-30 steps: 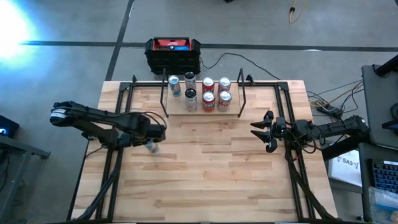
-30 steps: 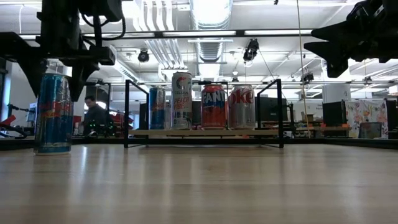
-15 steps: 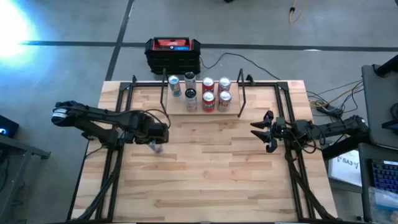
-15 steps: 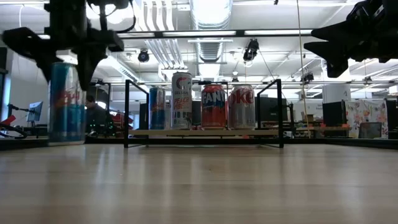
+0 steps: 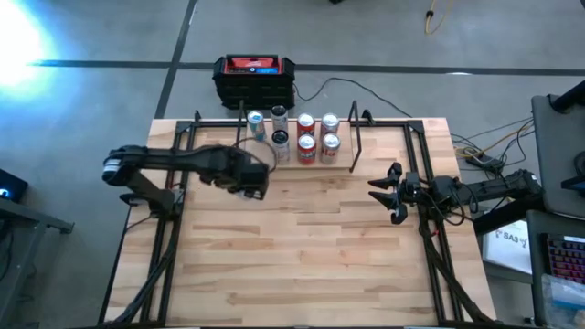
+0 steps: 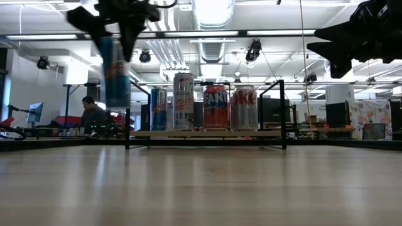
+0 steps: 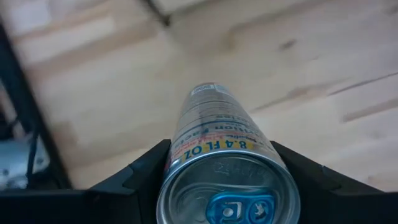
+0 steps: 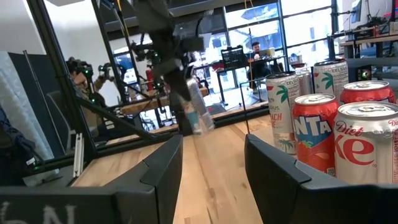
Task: Place canned beverage on shelf
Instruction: Put the blue soda can on the shelf aligned with the other blue soda can
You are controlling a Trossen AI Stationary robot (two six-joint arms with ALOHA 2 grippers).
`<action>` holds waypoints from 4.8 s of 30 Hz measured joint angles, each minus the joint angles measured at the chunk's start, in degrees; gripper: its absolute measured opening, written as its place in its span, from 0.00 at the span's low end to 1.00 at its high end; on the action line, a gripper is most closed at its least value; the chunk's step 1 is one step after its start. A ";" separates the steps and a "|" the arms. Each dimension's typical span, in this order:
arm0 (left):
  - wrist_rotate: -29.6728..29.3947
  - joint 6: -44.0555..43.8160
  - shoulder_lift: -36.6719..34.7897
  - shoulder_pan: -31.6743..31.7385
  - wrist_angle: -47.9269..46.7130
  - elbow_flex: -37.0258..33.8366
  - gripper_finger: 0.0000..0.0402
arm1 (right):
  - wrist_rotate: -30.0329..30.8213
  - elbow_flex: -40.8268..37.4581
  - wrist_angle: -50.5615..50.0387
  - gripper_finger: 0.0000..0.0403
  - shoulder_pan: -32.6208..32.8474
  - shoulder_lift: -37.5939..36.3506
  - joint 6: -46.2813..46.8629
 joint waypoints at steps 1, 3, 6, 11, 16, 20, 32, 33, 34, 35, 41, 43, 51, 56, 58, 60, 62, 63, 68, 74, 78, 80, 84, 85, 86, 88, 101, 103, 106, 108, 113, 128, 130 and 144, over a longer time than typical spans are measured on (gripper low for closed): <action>-0.55 1.42 1.03 0.58 -0.17 1.98 0.53 | -0.01 0.00 0.00 0.39 0.00 0.00 0.00; -1.13 3.88 2.73 2.06 -0.12 5.29 0.53 | 0.01 0.00 0.01 0.39 0.00 0.01 0.00; -1.08 6.72 4.62 4.93 -0.51 7.73 0.53 | 0.01 0.00 0.02 0.39 0.00 0.00 0.00; 2.87 13.50 6.06 11.57 0.92 8.08 0.54 | 0.00 0.00 0.00 0.39 0.00 0.00 0.00; 7.70 20.04 7.68 18.10 3.01 8.02 0.57 | -0.01 0.00 0.02 0.39 0.00 0.00 0.00; 8.83 23.53 8.70 21.21 4.18 8.08 0.55 | 0.01 0.00 0.00 0.39 -0.01 0.00 0.00; 9.09 31.09 9.28 26.92 6.94 8.06 0.55 | -0.01 0.00 0.02 0.39 0.00 0.00 0.00; 9.11 31.60 9.28 27.22 7.48 8.06 0.55 | 0.00 0.00 0.01 0.39 0.00 0.00 0.00; 9.07 32.08 9.36 27.45 7.92 8.06 0.55 | 0.01 0.00 0.00 0.39 0.00 0.00 0.00; 9.09 32.54 9.43 27.76 8.19 8.06 0.55 | 0.01 0.00 0.02 0.39 0.00 0.00 0.00; 9.07 35.35 9.48 29.24 9.34 7.98 0.55 | 0.00 0.00 0.01 0.39 0.00 0.00 -0.01; 9.07 36.37 9.46 29.67 9.54 7.95 0.55 | -0.01 0.00 0.02 0.39 0.00 0.00 0.00; 8.91 39.90 9.78 31.01 11.11 7.52 0.55 | 0.00 0.00 0.02 0.39 0.00 0.00 0.00; 9.02 41.17 12.28 31.57 11.38 7.78 0.55 | 0.01 0.00 0.00 0.39 -0.01 0.00 -0.01; 9.22 41.29 13.49 31.83 11.50 8.23 0.55 | -0.01 0.00 0.01 0.39 0.00 0.00 0.00; 10.29 42.19 14.49 32.28 11.09 8.97 0.56 | 0.01 0.00 0.00 0.39 -0.01 0.00 0.00; 10.55 42.62 15.22 32.56 10.28 10.39 0.56 | -0.01 0.00 0.02 0.39 0.00 0.00 0.00; 10.53 42.62 15.61 32.66 9.65 11.20 0.56 | 0.01 0.00 0.00 0.39 0.00 0.00 0.00; 10.31 42.69 17.84 32.74 5.58 16.09 0.56 | 0.00 0.00 0.01 0.39 0.00 0.00 0.00; 9.78 42.73 19.80 33.01 2.59 18.71 0.56 | 0.01 0.00 0.00 0.39 -0.01 0.00 0.00; 9.56 42.73 20.56 33.57 1.97 18.64 0.56 | 0.00 0.00 0.00 0.39 0.00 0.00 -0.01; 9.57 42.73 20.81 33.91 1.97 18.62 0.56 | -0.01 0.00 0.02 0.39 0.00 0.00 0.00; 9.99 43.31 20.84 34.23 2.16 18.60 0.56 | 0.00 0.00 0.00 0.39 0.00 0.00 0.00; 10.00 43.44 20.84 34.27 2.26 18.60 0.56 | 0.01 0.00 0.00 0.39 0.00 0.00 0.00; 10.08 43.51 20.84 34.28 2.48 18.58 0.56 | 0.01 0.00 0.01 0.39 0.00 0.00 0.00; 10.10 43.51 20.84 34.32 2.66 18.58 0.56 | 0.01 0.00 0.02 0.39 0.00 0.00 0.00; 10.13 42.92 20.84 34.39 3.24 18.50 0.56 | 0.00 0.00 0.01 0.39 -0.01 0.00 0.00; 10.14 42.73 20.84 34.39 3.24 18.47 0.56 | 0.01 0.00 0.00 0.39 -0.02 0.00 0.00; 10.14 42.66 20.84 34.39 3.39 18.47 0.56 | 0.01 0.00 0.00 0.39 0.00 0.00 0.00; 10.14 42.64 20.84 34.39 3.38 18.45 0.56 | 0.01 0.00 0.01 0.39 0.00 0.00 0.00; 10.14 42.18 20.84 34.37 3.41 18.07 0.56 | 0.01 0.00 0.01 0.39 0.00 0.00 0.00; 10.18 41.97 20.84 34.38 4.76 17.18 0.56 | 0.00 0.00 0.01 0.39 0.00 0.00 0.00; 10.18 41.61 20.84 34.38 4.94 17.18 0.56 | 0.01 0.00 0.02 0.39 0.00 0.00 0.00; 10.04 40.63 20.84 34.39 3.76 17.09 0.72 | 0.01 0.00 0.01 0.39 0.00 0.00 -0.01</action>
